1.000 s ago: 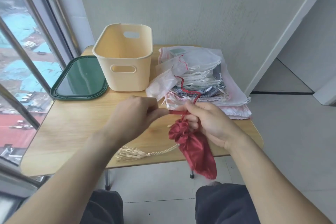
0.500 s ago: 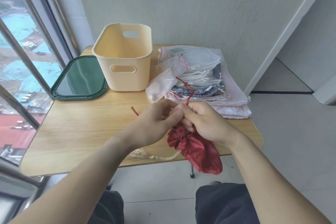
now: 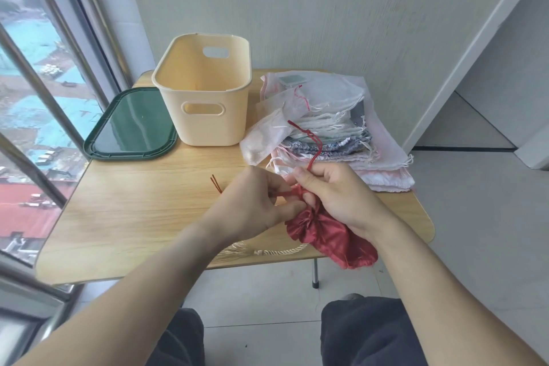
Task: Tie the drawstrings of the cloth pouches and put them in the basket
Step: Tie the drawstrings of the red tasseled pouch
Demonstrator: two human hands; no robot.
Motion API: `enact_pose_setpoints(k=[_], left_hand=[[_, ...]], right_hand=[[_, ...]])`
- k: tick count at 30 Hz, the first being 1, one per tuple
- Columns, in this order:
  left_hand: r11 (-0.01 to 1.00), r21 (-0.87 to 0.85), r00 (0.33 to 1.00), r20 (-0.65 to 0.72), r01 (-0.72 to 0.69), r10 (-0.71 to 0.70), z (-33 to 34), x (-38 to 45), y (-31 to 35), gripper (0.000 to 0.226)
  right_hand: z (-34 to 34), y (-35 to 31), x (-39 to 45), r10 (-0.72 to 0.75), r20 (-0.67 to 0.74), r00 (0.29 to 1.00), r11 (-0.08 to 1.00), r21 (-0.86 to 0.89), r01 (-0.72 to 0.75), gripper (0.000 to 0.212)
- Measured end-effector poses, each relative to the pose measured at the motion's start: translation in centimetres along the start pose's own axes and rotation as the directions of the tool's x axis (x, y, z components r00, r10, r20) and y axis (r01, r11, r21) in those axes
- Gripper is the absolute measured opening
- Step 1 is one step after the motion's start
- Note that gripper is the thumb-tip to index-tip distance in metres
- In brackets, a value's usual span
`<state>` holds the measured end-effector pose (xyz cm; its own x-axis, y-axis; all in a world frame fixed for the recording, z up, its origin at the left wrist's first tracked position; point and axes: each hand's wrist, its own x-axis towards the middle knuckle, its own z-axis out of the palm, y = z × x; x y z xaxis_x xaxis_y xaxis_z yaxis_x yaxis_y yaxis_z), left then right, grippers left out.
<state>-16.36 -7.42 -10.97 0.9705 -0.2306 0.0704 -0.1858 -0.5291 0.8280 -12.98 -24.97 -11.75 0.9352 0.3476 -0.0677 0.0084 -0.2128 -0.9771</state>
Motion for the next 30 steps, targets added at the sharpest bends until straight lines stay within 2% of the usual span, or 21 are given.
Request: enact_pose_setpoints(k=[4, 6, 9, 12, 14, 18, 22, 25, 28, 30], left_hand=[[0.999, -0.043, 1.000, 0.014, -0.010, 0.011, 0.4, -0.2, 0.5, 0.008], [0.995, -0.092, 0.999, 0.045, 0.025, -0.021, 0.6, -0.1, 0.5, 0.006], [0.988, -0.137, 0.993, 0.105, 0.070, -0.055, 0.7, 0.1, 0.0, 0.018], [0.984, -0.140, 0.986, 0.142, 0.108, -0.088, 0.8, 0.0, 0.0, 0.018], [0.989, -0.076, 0.988, 0.101, 0.128, -0.120, 0.9, 0.0, -0.1, 0.026], [0.990, 0.054, 0.989, -0.078, 0.131, -0.127, 1.4, 0.4, -0.6, 0.039], [0.961, 0.270, 0.983, -0.185, 0.061, -0.010, 1.3, 0.1, -0.9, 0.019], [0.937, 0.347, 0.965, -0.237, -0.025, 0.113, 1.5, 0.0, -0.7, 0.018], [0.882, 0.432, 0.902, -0.279, -0.188, 0.329, 1.8, 0.0, -0.4, 0.013], [0.832, 0.474, 0.860, -0.254, -0.288, 0.443, 1.9, 0.0, -0.6, 0.016]], right_hand=[[-0.2, 0.2, 0.0, 0.024, 0.013, 1.000, 1.000, -0.017, -0.023, 0.026], [-0.4, 0.2, 0.0, 0.023, 0.024, 0.999, 0.999, -0.029, -0.022, 0.028], [-0.6, 0.0, -0.3, -0.007, 0.044, 0.999, 0.998, -0.060, 0.010, 0.029], [-0.7, -0.2, -0.5, -0.016, 0.066, 0.998, 0.996, -0.082, 0.021, 0.030], [-0.8, -0.1, -0.6, -0.002, 0.071, 0.997, 0.996, -0.084, 0.008, 0.029], [-0.7, 0.1, -0.6, 0.039, 0.063, 0.997, 0.997, -0.069, -0.035, 0.034], [-0.4, 0.2, -0.3, 0.079, 0.029, 0.996, 0.997, 0.009, -0.080, 0.030], [-0.4, 0.4, 0.0, 0.096, -0.018, 0.995, 0.994, 0.059, -0.094, 0.030], [-0.5, 0.6, 0.1, 0.122, -0.033, 0.992, 0.991, 0.065, -0.120, 0.041], [-0.7, 0.5, 0.1, 0.124, -0.036, 0.992, 0.992, 0.021, -0.123, 0.043]])
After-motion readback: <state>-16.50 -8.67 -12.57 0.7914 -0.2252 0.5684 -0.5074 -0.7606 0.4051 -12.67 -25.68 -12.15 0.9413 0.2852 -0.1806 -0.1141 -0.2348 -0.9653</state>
